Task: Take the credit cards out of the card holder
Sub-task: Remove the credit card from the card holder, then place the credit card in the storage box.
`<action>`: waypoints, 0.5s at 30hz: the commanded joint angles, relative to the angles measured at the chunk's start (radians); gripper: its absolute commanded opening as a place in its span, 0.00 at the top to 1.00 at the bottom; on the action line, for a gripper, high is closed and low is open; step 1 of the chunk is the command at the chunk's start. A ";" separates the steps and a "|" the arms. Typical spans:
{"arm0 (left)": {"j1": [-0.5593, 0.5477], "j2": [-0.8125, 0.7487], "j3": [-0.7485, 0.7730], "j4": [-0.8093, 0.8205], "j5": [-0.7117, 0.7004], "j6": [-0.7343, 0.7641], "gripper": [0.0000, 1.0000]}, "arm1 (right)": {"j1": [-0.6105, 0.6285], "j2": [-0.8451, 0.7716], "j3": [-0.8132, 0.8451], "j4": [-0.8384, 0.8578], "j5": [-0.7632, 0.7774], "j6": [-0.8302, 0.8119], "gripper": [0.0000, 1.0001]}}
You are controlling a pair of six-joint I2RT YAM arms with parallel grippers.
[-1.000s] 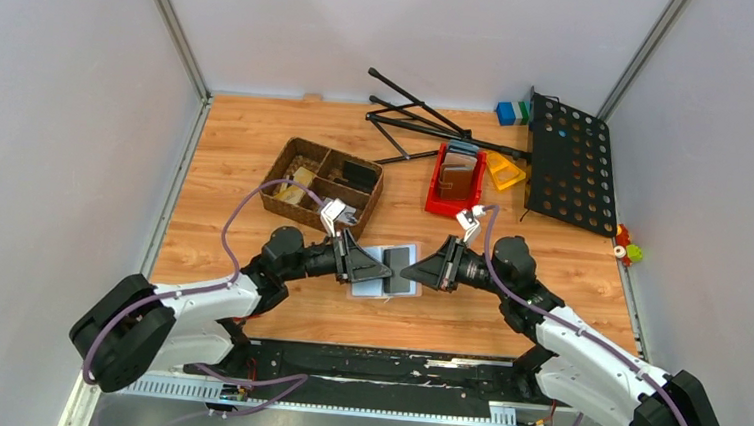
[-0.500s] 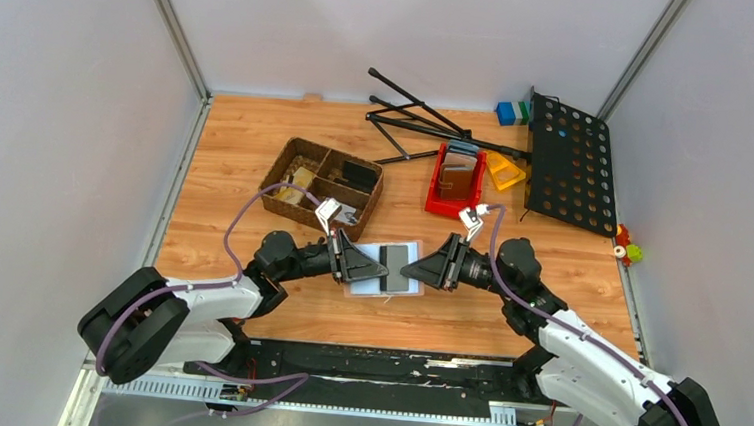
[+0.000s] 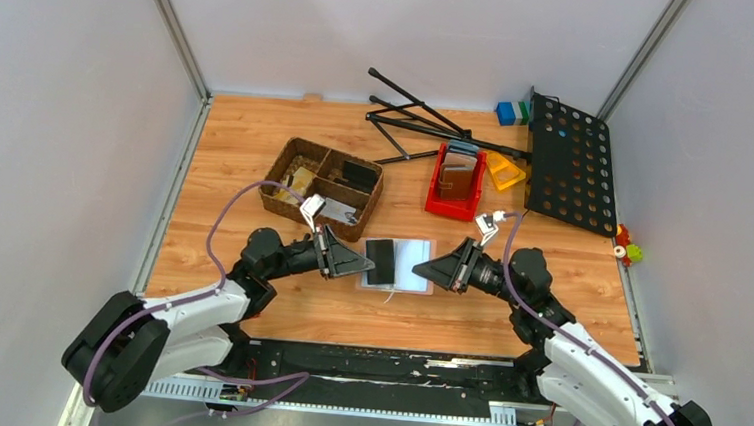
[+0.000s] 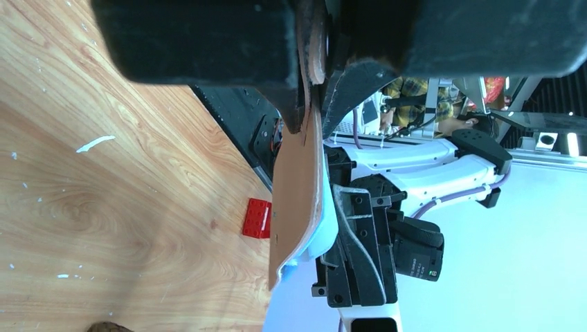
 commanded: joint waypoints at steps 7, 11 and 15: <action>0.124 -0.168 0.263 -0.940 -0.269 0.506 1.00 | -0.019 -0.114 0.050 -0.327 0.186 -0.162 1.00; 0.124 -0.121 0.382 -1.067 -0.437 0.644 1.00 | -0.018 -0.151 0.060 -0.414 0.240 -0.210 1.00; 0.124 -0.039 0.505 -1.154 -0.621 0.737 1.00 | -0.018 -0.171 0.092 -0.479 0.280 -0.268 1.00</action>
